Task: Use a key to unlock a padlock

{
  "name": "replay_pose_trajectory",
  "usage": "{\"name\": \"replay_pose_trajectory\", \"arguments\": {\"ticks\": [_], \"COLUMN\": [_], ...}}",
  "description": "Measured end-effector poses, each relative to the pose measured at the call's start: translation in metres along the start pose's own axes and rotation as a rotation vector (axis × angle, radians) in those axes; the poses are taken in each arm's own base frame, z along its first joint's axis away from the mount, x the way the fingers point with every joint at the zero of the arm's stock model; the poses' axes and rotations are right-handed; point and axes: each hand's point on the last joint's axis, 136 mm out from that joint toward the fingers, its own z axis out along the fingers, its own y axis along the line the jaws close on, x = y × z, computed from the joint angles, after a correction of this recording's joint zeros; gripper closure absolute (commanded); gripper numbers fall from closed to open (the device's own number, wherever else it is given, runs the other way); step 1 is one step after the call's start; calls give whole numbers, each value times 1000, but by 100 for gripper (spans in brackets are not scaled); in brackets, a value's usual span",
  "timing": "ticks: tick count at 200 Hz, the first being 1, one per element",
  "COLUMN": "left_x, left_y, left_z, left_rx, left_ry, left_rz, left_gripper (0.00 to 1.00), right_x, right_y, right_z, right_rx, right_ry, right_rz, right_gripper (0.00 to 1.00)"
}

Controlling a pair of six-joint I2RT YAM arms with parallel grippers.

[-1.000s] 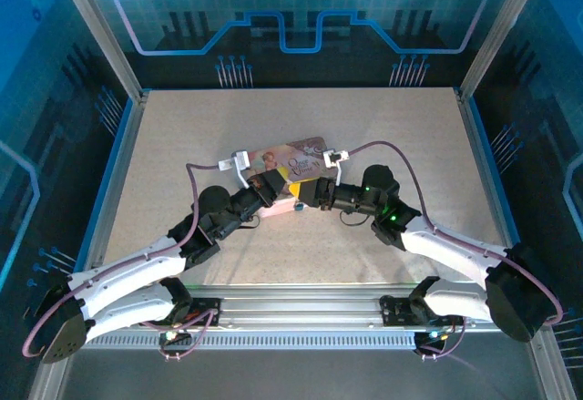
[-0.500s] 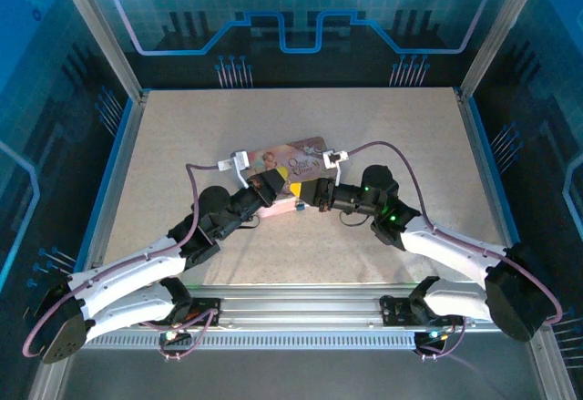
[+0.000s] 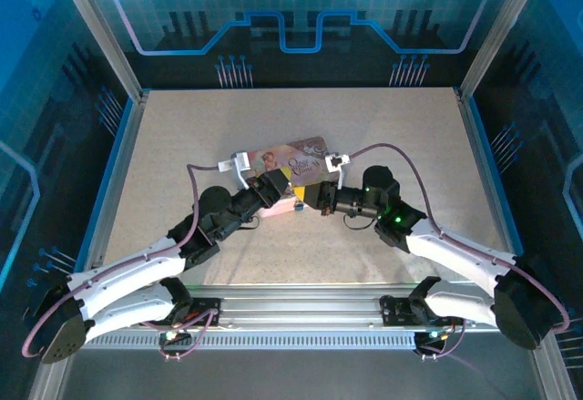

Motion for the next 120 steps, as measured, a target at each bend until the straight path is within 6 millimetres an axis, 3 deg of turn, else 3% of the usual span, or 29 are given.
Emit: {"name": "replay_pose_trajectory", "arguments": {"ticks": [25, 50, 83, 120], "left_x": [7, 4, -7, 8], "left_y": [16, 22, 26, 44], "left_z": [-2, -3, 7, 34], "left_rx": [-83, -166, -265, -378], "left_ry": [40, 79, 126, 270], "left_rz": [50, 106, 201, 336], "left_gripper": [27, 20, 17, 16], "right_x": [6, 6, 15, 27], "right_y": [-11, -25, -56, -102], "right_z": [-8, -21, -45, -79], "right_rx": [66, 154, 332, 560], "right_ry": [19, 15, 32, 51], "right_rz": [-14, -29, -34, 17], "right_gripper": [100, 100, 99, 99]}}
